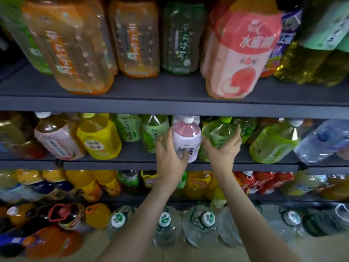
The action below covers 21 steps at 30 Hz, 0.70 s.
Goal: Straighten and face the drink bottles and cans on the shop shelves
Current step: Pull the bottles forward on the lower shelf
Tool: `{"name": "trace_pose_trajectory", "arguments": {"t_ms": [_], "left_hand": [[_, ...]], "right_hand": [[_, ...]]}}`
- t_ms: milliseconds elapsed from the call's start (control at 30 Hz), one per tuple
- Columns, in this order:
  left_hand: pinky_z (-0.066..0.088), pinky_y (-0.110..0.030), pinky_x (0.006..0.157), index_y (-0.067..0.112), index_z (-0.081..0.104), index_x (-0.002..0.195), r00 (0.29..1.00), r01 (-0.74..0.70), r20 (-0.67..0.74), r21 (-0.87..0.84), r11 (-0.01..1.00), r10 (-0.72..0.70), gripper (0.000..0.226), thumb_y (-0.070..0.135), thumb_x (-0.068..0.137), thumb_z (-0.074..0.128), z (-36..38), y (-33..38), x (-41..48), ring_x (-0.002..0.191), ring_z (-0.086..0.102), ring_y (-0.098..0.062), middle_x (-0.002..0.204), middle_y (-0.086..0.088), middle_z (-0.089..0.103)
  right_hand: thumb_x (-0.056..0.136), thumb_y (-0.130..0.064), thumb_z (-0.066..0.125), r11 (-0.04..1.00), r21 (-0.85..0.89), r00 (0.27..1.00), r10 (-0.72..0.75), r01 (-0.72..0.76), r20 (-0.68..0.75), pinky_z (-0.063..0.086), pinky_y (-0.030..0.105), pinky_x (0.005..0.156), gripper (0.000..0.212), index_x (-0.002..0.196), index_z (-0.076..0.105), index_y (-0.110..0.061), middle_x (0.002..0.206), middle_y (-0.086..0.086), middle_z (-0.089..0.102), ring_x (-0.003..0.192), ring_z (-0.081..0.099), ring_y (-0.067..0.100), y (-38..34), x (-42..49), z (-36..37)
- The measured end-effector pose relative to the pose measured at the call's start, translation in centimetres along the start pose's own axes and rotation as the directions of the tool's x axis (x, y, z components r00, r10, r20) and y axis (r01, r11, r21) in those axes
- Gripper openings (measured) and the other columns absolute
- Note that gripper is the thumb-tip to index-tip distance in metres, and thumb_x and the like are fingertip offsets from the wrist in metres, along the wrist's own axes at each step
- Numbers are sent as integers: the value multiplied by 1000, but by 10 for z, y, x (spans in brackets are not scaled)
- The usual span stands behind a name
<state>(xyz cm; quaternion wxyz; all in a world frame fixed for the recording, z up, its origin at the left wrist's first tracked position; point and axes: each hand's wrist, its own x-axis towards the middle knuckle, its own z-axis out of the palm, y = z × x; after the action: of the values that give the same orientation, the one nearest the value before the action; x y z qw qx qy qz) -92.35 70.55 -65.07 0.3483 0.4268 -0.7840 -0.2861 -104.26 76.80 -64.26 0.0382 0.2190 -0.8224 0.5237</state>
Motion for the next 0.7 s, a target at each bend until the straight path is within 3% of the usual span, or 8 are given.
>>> {"name": "trace_pose_trajectory", "arguments": {"t_ms": [100,367,533,700], "left_hand": [[37,-42,102,13,28,145,993,-82,-87,40,996,85,92,35,70,77,26,4,11,127,33,-36,139,-19,32],[33,-35,94,5,36,130,948,-82,-299,95,992,107,99,40,51,84,60,8,24,110,36,-32,126,-21,43],[29,-30,94,6,33,129,937,-132,-324,26,991,133,97,32,49,82,59,5,14,113,34,-30,126,-20,39],[28,-29,97,2,33,135,958,-116,-255,67,991,130,99,37,57,84,55,7,11,118,30,-30,132,-22,35]], "right_hand": [[64,-44,82,1000,23,1000,1,-2,16,29,49,107,107,146,22,-10,143,22,29,132,27,39,7,14,7],[62,-39,82,997,76,1000,25,-25,-10,40,45,97,93,136,32,-11,124,16,40,116,40,37,17,23,7],[64,-38,81,990,132,998,44,-38,-44,40,40,95,92,138,31,-13,130,13,39,118,40,34,19,12,-2],[69,-36,79,969,197,989,146,-148,26,38,35,97,95,144,23,-20,135,11,33,124,38,30,22,17,-19]]}}
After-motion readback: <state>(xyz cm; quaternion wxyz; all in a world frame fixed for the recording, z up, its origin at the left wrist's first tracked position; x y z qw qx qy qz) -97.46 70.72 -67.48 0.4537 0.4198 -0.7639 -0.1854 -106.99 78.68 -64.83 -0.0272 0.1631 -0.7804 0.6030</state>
